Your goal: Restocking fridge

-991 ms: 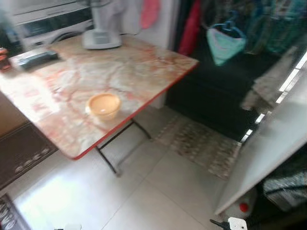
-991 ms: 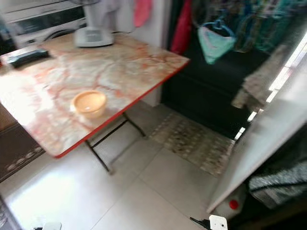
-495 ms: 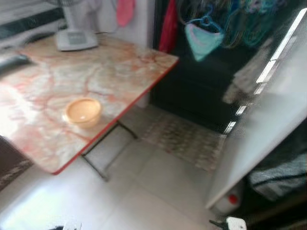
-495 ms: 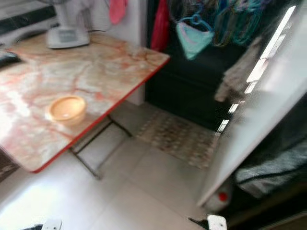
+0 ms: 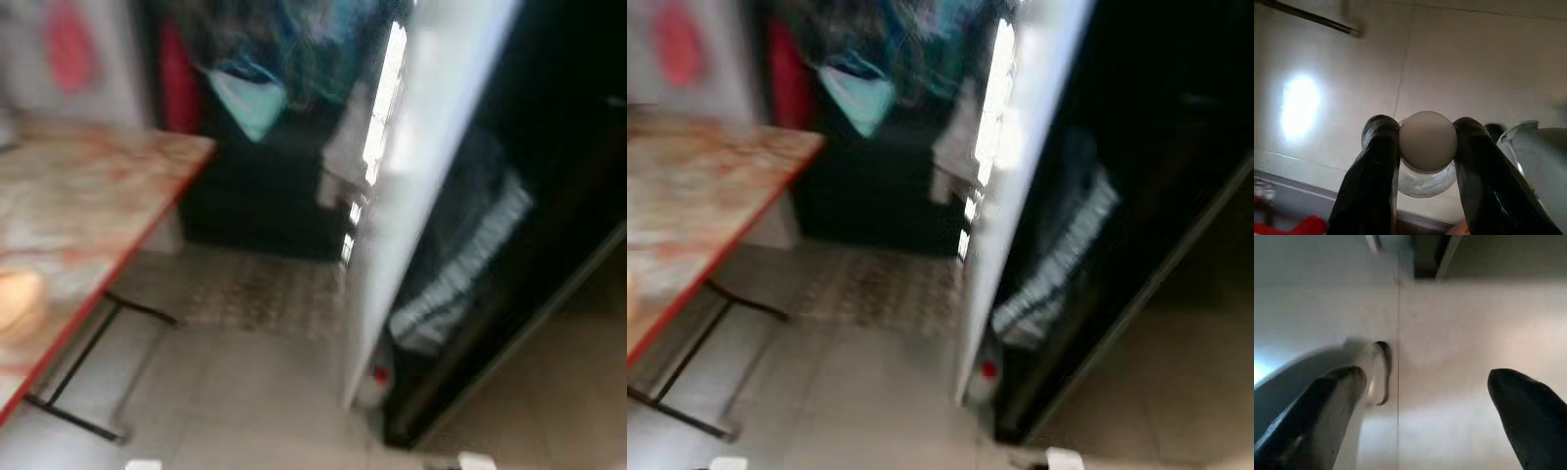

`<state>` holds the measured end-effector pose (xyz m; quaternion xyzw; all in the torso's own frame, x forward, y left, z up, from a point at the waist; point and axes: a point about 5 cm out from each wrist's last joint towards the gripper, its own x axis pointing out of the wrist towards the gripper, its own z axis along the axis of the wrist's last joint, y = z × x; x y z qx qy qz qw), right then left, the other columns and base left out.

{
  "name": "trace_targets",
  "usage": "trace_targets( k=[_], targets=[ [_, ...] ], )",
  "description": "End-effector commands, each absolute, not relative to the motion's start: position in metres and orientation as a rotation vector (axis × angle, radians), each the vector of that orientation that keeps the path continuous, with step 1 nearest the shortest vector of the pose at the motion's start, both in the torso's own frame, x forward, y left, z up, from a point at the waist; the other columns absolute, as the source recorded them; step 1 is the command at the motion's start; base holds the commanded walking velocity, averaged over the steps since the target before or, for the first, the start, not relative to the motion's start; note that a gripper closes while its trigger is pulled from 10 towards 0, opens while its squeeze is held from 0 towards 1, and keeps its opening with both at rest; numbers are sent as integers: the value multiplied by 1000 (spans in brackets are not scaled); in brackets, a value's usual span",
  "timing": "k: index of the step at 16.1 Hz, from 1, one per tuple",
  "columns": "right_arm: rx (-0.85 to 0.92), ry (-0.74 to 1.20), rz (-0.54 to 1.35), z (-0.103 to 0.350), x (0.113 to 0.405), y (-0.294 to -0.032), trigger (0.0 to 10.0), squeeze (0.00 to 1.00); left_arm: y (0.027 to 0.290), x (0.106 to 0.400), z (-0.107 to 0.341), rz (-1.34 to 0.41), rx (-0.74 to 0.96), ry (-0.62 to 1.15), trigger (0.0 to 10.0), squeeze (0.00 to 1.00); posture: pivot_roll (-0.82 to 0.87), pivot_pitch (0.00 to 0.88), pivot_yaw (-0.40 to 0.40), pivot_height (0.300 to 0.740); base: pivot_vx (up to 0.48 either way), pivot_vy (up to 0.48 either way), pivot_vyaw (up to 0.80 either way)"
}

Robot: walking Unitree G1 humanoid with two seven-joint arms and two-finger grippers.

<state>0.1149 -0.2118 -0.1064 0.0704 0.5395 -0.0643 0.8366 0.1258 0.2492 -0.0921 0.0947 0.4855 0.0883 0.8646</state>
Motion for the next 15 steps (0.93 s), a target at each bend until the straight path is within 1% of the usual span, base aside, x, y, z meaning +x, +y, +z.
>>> trace_targets(
  k=[1, 4, 7, 12, 15],
  targets=[
    [142, 1117, -142, -103, 124, -215, 10000, 0, 250, 131, -91, 191, 197, 1015, 10000, 0, 50, 0, -4, 740, 0, 0, -800],
    [133, 1109, -152, -102, 124, -218, 10000, 0, 249, 135, -90, 194, 190, 1008, 10000, 0, 28, 0, -2, 740, 0, 0, -800],
    [139, 1100, -163, -101, 126, -222, 10000, 0, 247, 144, -87, 187, 193, 988, 10000, 0, 54, 0, -30, 740, 0, 0, -800],
    [129, 1100, -146, -100, 127, -223, 10000, 0, 248, 138, -89, 222, 164, 1004, 10000, 0, 65, 0, -44, 740, 0, 0, -800],
    [135, 1099, -151, -100, 128, -223, 10000, 0, 243, 135, -91, 219, 152, 1008, 10000, 0, 60, 0, -42, 740, 0, 0, -800]
  ],
)
